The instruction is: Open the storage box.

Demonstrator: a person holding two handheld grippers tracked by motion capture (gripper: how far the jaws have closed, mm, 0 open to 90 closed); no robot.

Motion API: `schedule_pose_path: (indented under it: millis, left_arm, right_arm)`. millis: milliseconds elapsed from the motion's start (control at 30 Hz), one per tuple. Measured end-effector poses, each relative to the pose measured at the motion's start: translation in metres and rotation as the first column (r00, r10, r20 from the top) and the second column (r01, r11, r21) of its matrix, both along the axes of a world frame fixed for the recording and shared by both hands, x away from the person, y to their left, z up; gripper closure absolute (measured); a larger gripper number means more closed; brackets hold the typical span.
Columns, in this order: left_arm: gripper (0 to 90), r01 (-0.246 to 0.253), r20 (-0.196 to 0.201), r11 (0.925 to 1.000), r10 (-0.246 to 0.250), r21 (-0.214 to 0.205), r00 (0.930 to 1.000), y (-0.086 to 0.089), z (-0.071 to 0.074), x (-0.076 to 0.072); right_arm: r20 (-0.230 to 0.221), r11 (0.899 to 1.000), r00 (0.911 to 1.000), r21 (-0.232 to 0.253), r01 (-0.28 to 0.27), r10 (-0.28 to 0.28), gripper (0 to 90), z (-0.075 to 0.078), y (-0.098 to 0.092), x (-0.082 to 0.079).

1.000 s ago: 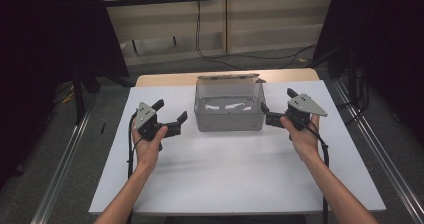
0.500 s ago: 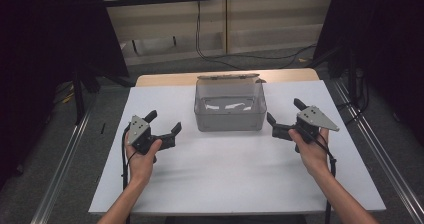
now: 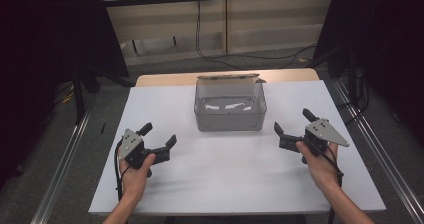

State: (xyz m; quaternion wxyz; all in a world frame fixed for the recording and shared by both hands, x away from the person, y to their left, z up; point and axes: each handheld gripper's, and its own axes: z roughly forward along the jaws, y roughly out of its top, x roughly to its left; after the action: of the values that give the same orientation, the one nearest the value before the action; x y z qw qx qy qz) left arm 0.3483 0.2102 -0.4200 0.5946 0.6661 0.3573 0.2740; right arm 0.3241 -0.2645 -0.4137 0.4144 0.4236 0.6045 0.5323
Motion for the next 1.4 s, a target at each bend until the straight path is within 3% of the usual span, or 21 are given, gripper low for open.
schedule_pose_path:
  millis: [267, 700, 1067, 1167, 1367, 1400]
  left_arm:
    - [2.6, -0.051, -0.004, 0.9985, 0.051, -0.018, 0.9987, 0.012, -0.003, -0.013]
    - [2.7, -0.08, -0.04, 0.9968, 0.08, 0.007, 0.996, 0.026, -0.012, -0.031]
    - [2.8, -0.1, -0.055, 0.9948, 0.101, 0.018, 0.9934, 0.032, -0.018, -0.044]
    - [3.0, -0.109, -0.063, 0.9941, 0.109, 0.004, 0.9921, 0.032, -0.02, -0.045]
    - [3.0, -0.105, -0.082, 0.9939, 0.108, 0.032, 0.9908, 0.03, -0.023, -0.046]
    - [3.0, -0.107, -0.09, 0.994, 0.109, 0.022, 0.99, 0.03, -0.024, -0.046]
  right_arm:
    - [-0.003, 1.0, 0.9996, 0.002, 0.028, -0.028, 0.0, -0.001, -0.014, -0.02]
    - [-0.021, 0.998, 0.9977, -0.012, 0.065, -0.065, 0.0, -0.011, -0.029, -0.051]
    - [-0.075, 0.997, 0.9947, -0.024, 0.069, -0.07, 0.0, -0.026, -0.04, -0.074]
    - [-0.071, 0.997, 0.9945, -0.018, 0.076, -0.077, 0.0, -0.028, -0.043, -0.077]
    - [-0.049, 0.994, 0.9931, -0.021, 0.106, -0.107, 0.0, -0.029, -0.044, -0.075]
    - [-0.042, 0.994, 0.9936, -0.023, 0.104, -0.105, 0.0, -0.029, -0.044, -0.074]
